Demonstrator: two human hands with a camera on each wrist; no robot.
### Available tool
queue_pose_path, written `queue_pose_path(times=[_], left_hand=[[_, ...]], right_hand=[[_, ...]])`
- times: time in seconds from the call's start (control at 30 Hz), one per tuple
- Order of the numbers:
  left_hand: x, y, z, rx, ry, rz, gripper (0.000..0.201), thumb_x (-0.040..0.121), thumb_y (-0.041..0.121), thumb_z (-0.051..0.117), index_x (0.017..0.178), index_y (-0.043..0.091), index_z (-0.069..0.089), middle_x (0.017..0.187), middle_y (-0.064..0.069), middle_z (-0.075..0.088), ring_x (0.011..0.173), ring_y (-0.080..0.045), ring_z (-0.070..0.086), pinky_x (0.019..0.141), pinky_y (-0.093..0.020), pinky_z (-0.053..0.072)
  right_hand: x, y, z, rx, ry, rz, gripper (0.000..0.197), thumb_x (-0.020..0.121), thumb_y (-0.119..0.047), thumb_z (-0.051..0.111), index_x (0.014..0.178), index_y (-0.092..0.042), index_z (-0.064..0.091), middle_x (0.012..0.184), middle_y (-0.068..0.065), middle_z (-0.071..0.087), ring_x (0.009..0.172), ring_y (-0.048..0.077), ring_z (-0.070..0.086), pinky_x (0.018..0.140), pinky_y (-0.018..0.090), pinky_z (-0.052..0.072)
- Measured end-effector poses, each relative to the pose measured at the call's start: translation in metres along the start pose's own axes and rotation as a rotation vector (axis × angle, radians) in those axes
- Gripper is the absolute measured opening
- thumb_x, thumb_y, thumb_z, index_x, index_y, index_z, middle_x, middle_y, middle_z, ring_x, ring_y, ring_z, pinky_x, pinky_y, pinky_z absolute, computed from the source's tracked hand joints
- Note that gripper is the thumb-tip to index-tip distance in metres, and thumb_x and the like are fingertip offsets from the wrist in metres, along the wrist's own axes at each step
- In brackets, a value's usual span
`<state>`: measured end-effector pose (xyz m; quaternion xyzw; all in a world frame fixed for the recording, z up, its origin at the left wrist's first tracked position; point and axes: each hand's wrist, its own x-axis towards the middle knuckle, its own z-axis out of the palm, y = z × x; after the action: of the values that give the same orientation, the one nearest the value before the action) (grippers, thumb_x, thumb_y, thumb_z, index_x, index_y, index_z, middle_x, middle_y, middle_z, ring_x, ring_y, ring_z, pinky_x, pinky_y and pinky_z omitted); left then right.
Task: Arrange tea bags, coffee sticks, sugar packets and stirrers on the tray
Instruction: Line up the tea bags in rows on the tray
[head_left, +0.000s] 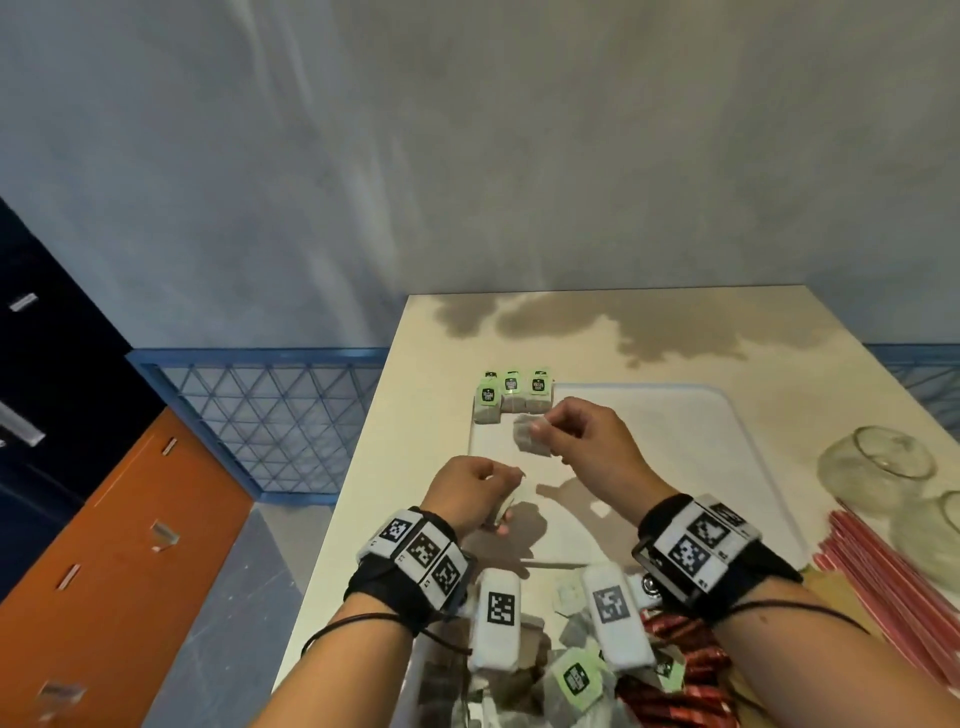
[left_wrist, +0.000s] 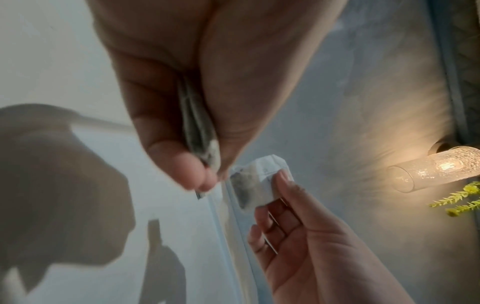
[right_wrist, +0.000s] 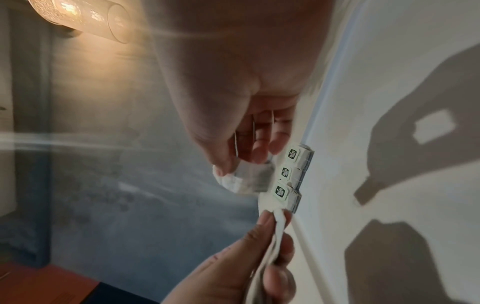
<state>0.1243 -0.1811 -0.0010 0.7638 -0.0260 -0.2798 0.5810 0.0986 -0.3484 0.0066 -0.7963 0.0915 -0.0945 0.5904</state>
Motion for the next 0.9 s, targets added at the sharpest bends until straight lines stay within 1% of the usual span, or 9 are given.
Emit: queue_pose_path(times=[0.17, 0.3, 0.4, 0.5, 0.6, 0.7, 0.73, 0.83, 0.9], left_hand=[[-0.006, 0.003, 0.011, -0.123, 0.297, 0.062, 0.016, 0.099, 0.019, 0.054, 0.098, 0.003, 0.054, 0.089, -0.015, 0.067, 0.065, -0.031, 0.073, 0.061, -0.043, 0.062], [-0.014, 0.007, 0.025, -0.032, 0.366, 0.128, 0.017, 0.099, 0.025, 0.053, 0.097, 0.009, 0.055, 0.094, -0.013, 0.068, 0.067, -0.023, 0.070, 0.052, -0.032, 0.057], [-0.017, 0.005, 0.033, 0.065, 0.379, 0.171, 0.019, 0.096, 0.033, 0.055, 0.094, 0.014, 0.062, 0.097, -0.006, 0.069, 0.083, -0.020, 0.065, 0.074, -0.036, 0.056], [-0.019, 0.007, 0.037, -0.047, 0.327, 0.149, 0.028, 0.091, 0.041, 0.055, 0.098, 0.018, 0.071, 0.101, -0.002, 0.073, 0.096, -0.020, 0.067, 0.091, -0.043, 0.054], [-0.019, 0.007, 0.035, -0.117, 0.268, 0.143, 0.035, 0.081, 0.048, 0.061, 0.094, 0.019, 0.074, 0.092, -0.004, 0.076, 0.090, -0.025, 0.071, 0.086, -0.046, 0.057], [-0.018, 0.009, 0.029, -0.096, 0.218, 0.146, 0.004, 0.087, 0.017, 0.068, 0.085, 0.018, 0.072, 0.074, -0.005, 0.071, 0.068, -0.024, 0.065, 0.062, -0.034, 0.055], [-0.016, 0.008, 0.026, -0.080, 0.217, 0.136, 0.010, 0.086, 0.011, 0.068, 0.081, 0.019, 0.071, 0.073, -0.006, 0.069, 0.067, -0.025, 0.064, 0.060, -0.032, 0.054], [-0.010, 0.012, 0.018, -0.088, 0.176, 0.108, 0.012, 0.085, 0.008, 0.071, 0.080, 0.020, 0.071, 0.083, -0.011, 0.072, 0.075, -0.028, 0.068, 0.069, -0.041, 0.059], [-0.008, 0.014, 0.013, -0.091, 0.139, 0.098, 0.008, 0.085, 0.010, 0.072, 0.086, 0.017, 0.072, 0.081, -0.009, 0.071, 0.069, -0.023, 0.065, 0.057, -0.031, 0.054]], right_hand=[[-0.024, -0.001, -0.002, -0.185, 0.070, 0.007, 0.026, 0.086, -0.029, 0.073, 0.071, -0.013, 0.058, 0.066, -0.003, 0.060, 0.062, 0.013, 0.052, 0.062, 0.030, 0.041], [-0.036, -0.003, 0.008, -0.324, 0.097, -0.012, 0.023, 0.085, -0.025, 0.069, 0.070, -0.015, 0.054, 0.071, 0.001, 0.064, 0.070, 0.020, 0.061, 0.067, 0.035, 0.049], [-0.039, -0.005, 0.012, -0.285, 0.082, 0.013, 0.023, 0.086, -0.026, 0.069, 0.074, -0.012, 0.055, 0.067, 0.005, 0.065, 0.061, 0.023, 0.063, 0.062, 0.036, 0.052], [-0.041, -0.010, 0.012, -0.209, 0.084, 0.024, 0.024, 0.089, -0.031, 0.067, 0.078, -0.011, 0.062, 0.061, 0.002, 0.063, 0.051, 0.018, 0.062, 0.056, 0.029, 0.051], [-0.041, -0.015, 0.010, -0.099, 0.068, 0.076, 0.019, 0.096, -0.020, 0.058, 0.085, -0.010, 0.070, 0.064, 0.001, 0.064, 0.048, 0.012, 0.061, 0.055, 0.026, 0.054], [-0.037, -0.017, 0.002, 0.015, -0.007, 0.146, 0.019, 0.096, -0.009, 0.055, 0.089, -0.007, 0.073, 0.070, 0.011, 0.067, 0.055, 0.017, 0.065, 0.063, 0.039, 0.062], [-0.035, -0.017, -0.001, 0.019, -0.028, 0.148, 0.017, 0.095, -0.007, 0.057, 0.089, -0.007, 0.072, 0.072, 0.013, 0.068, 0.058, 0.022, 0.066, 0.066, 0.043, 0.062], [-0.028, -0.016, -0.012, -0.120, -0.026, 0.079, 0.007, 0.090, -0.013, 0.067, 0.095, -0.012, 0.071, 0.085, 0.005, 0.069, 0.067, 0.022, 0.066, 0.057, 0.033, 0.057], [-0.021, -0.012, -0.014, -0.207, -0.039, 0.038, 0.007, 0.087, -0.018, 0.072, 0.094, -0.016, 0.071, 0.086, 0.000, 0.068, 0.069, 0.018, 0.063, 0.054, 0.027, 0.052]])
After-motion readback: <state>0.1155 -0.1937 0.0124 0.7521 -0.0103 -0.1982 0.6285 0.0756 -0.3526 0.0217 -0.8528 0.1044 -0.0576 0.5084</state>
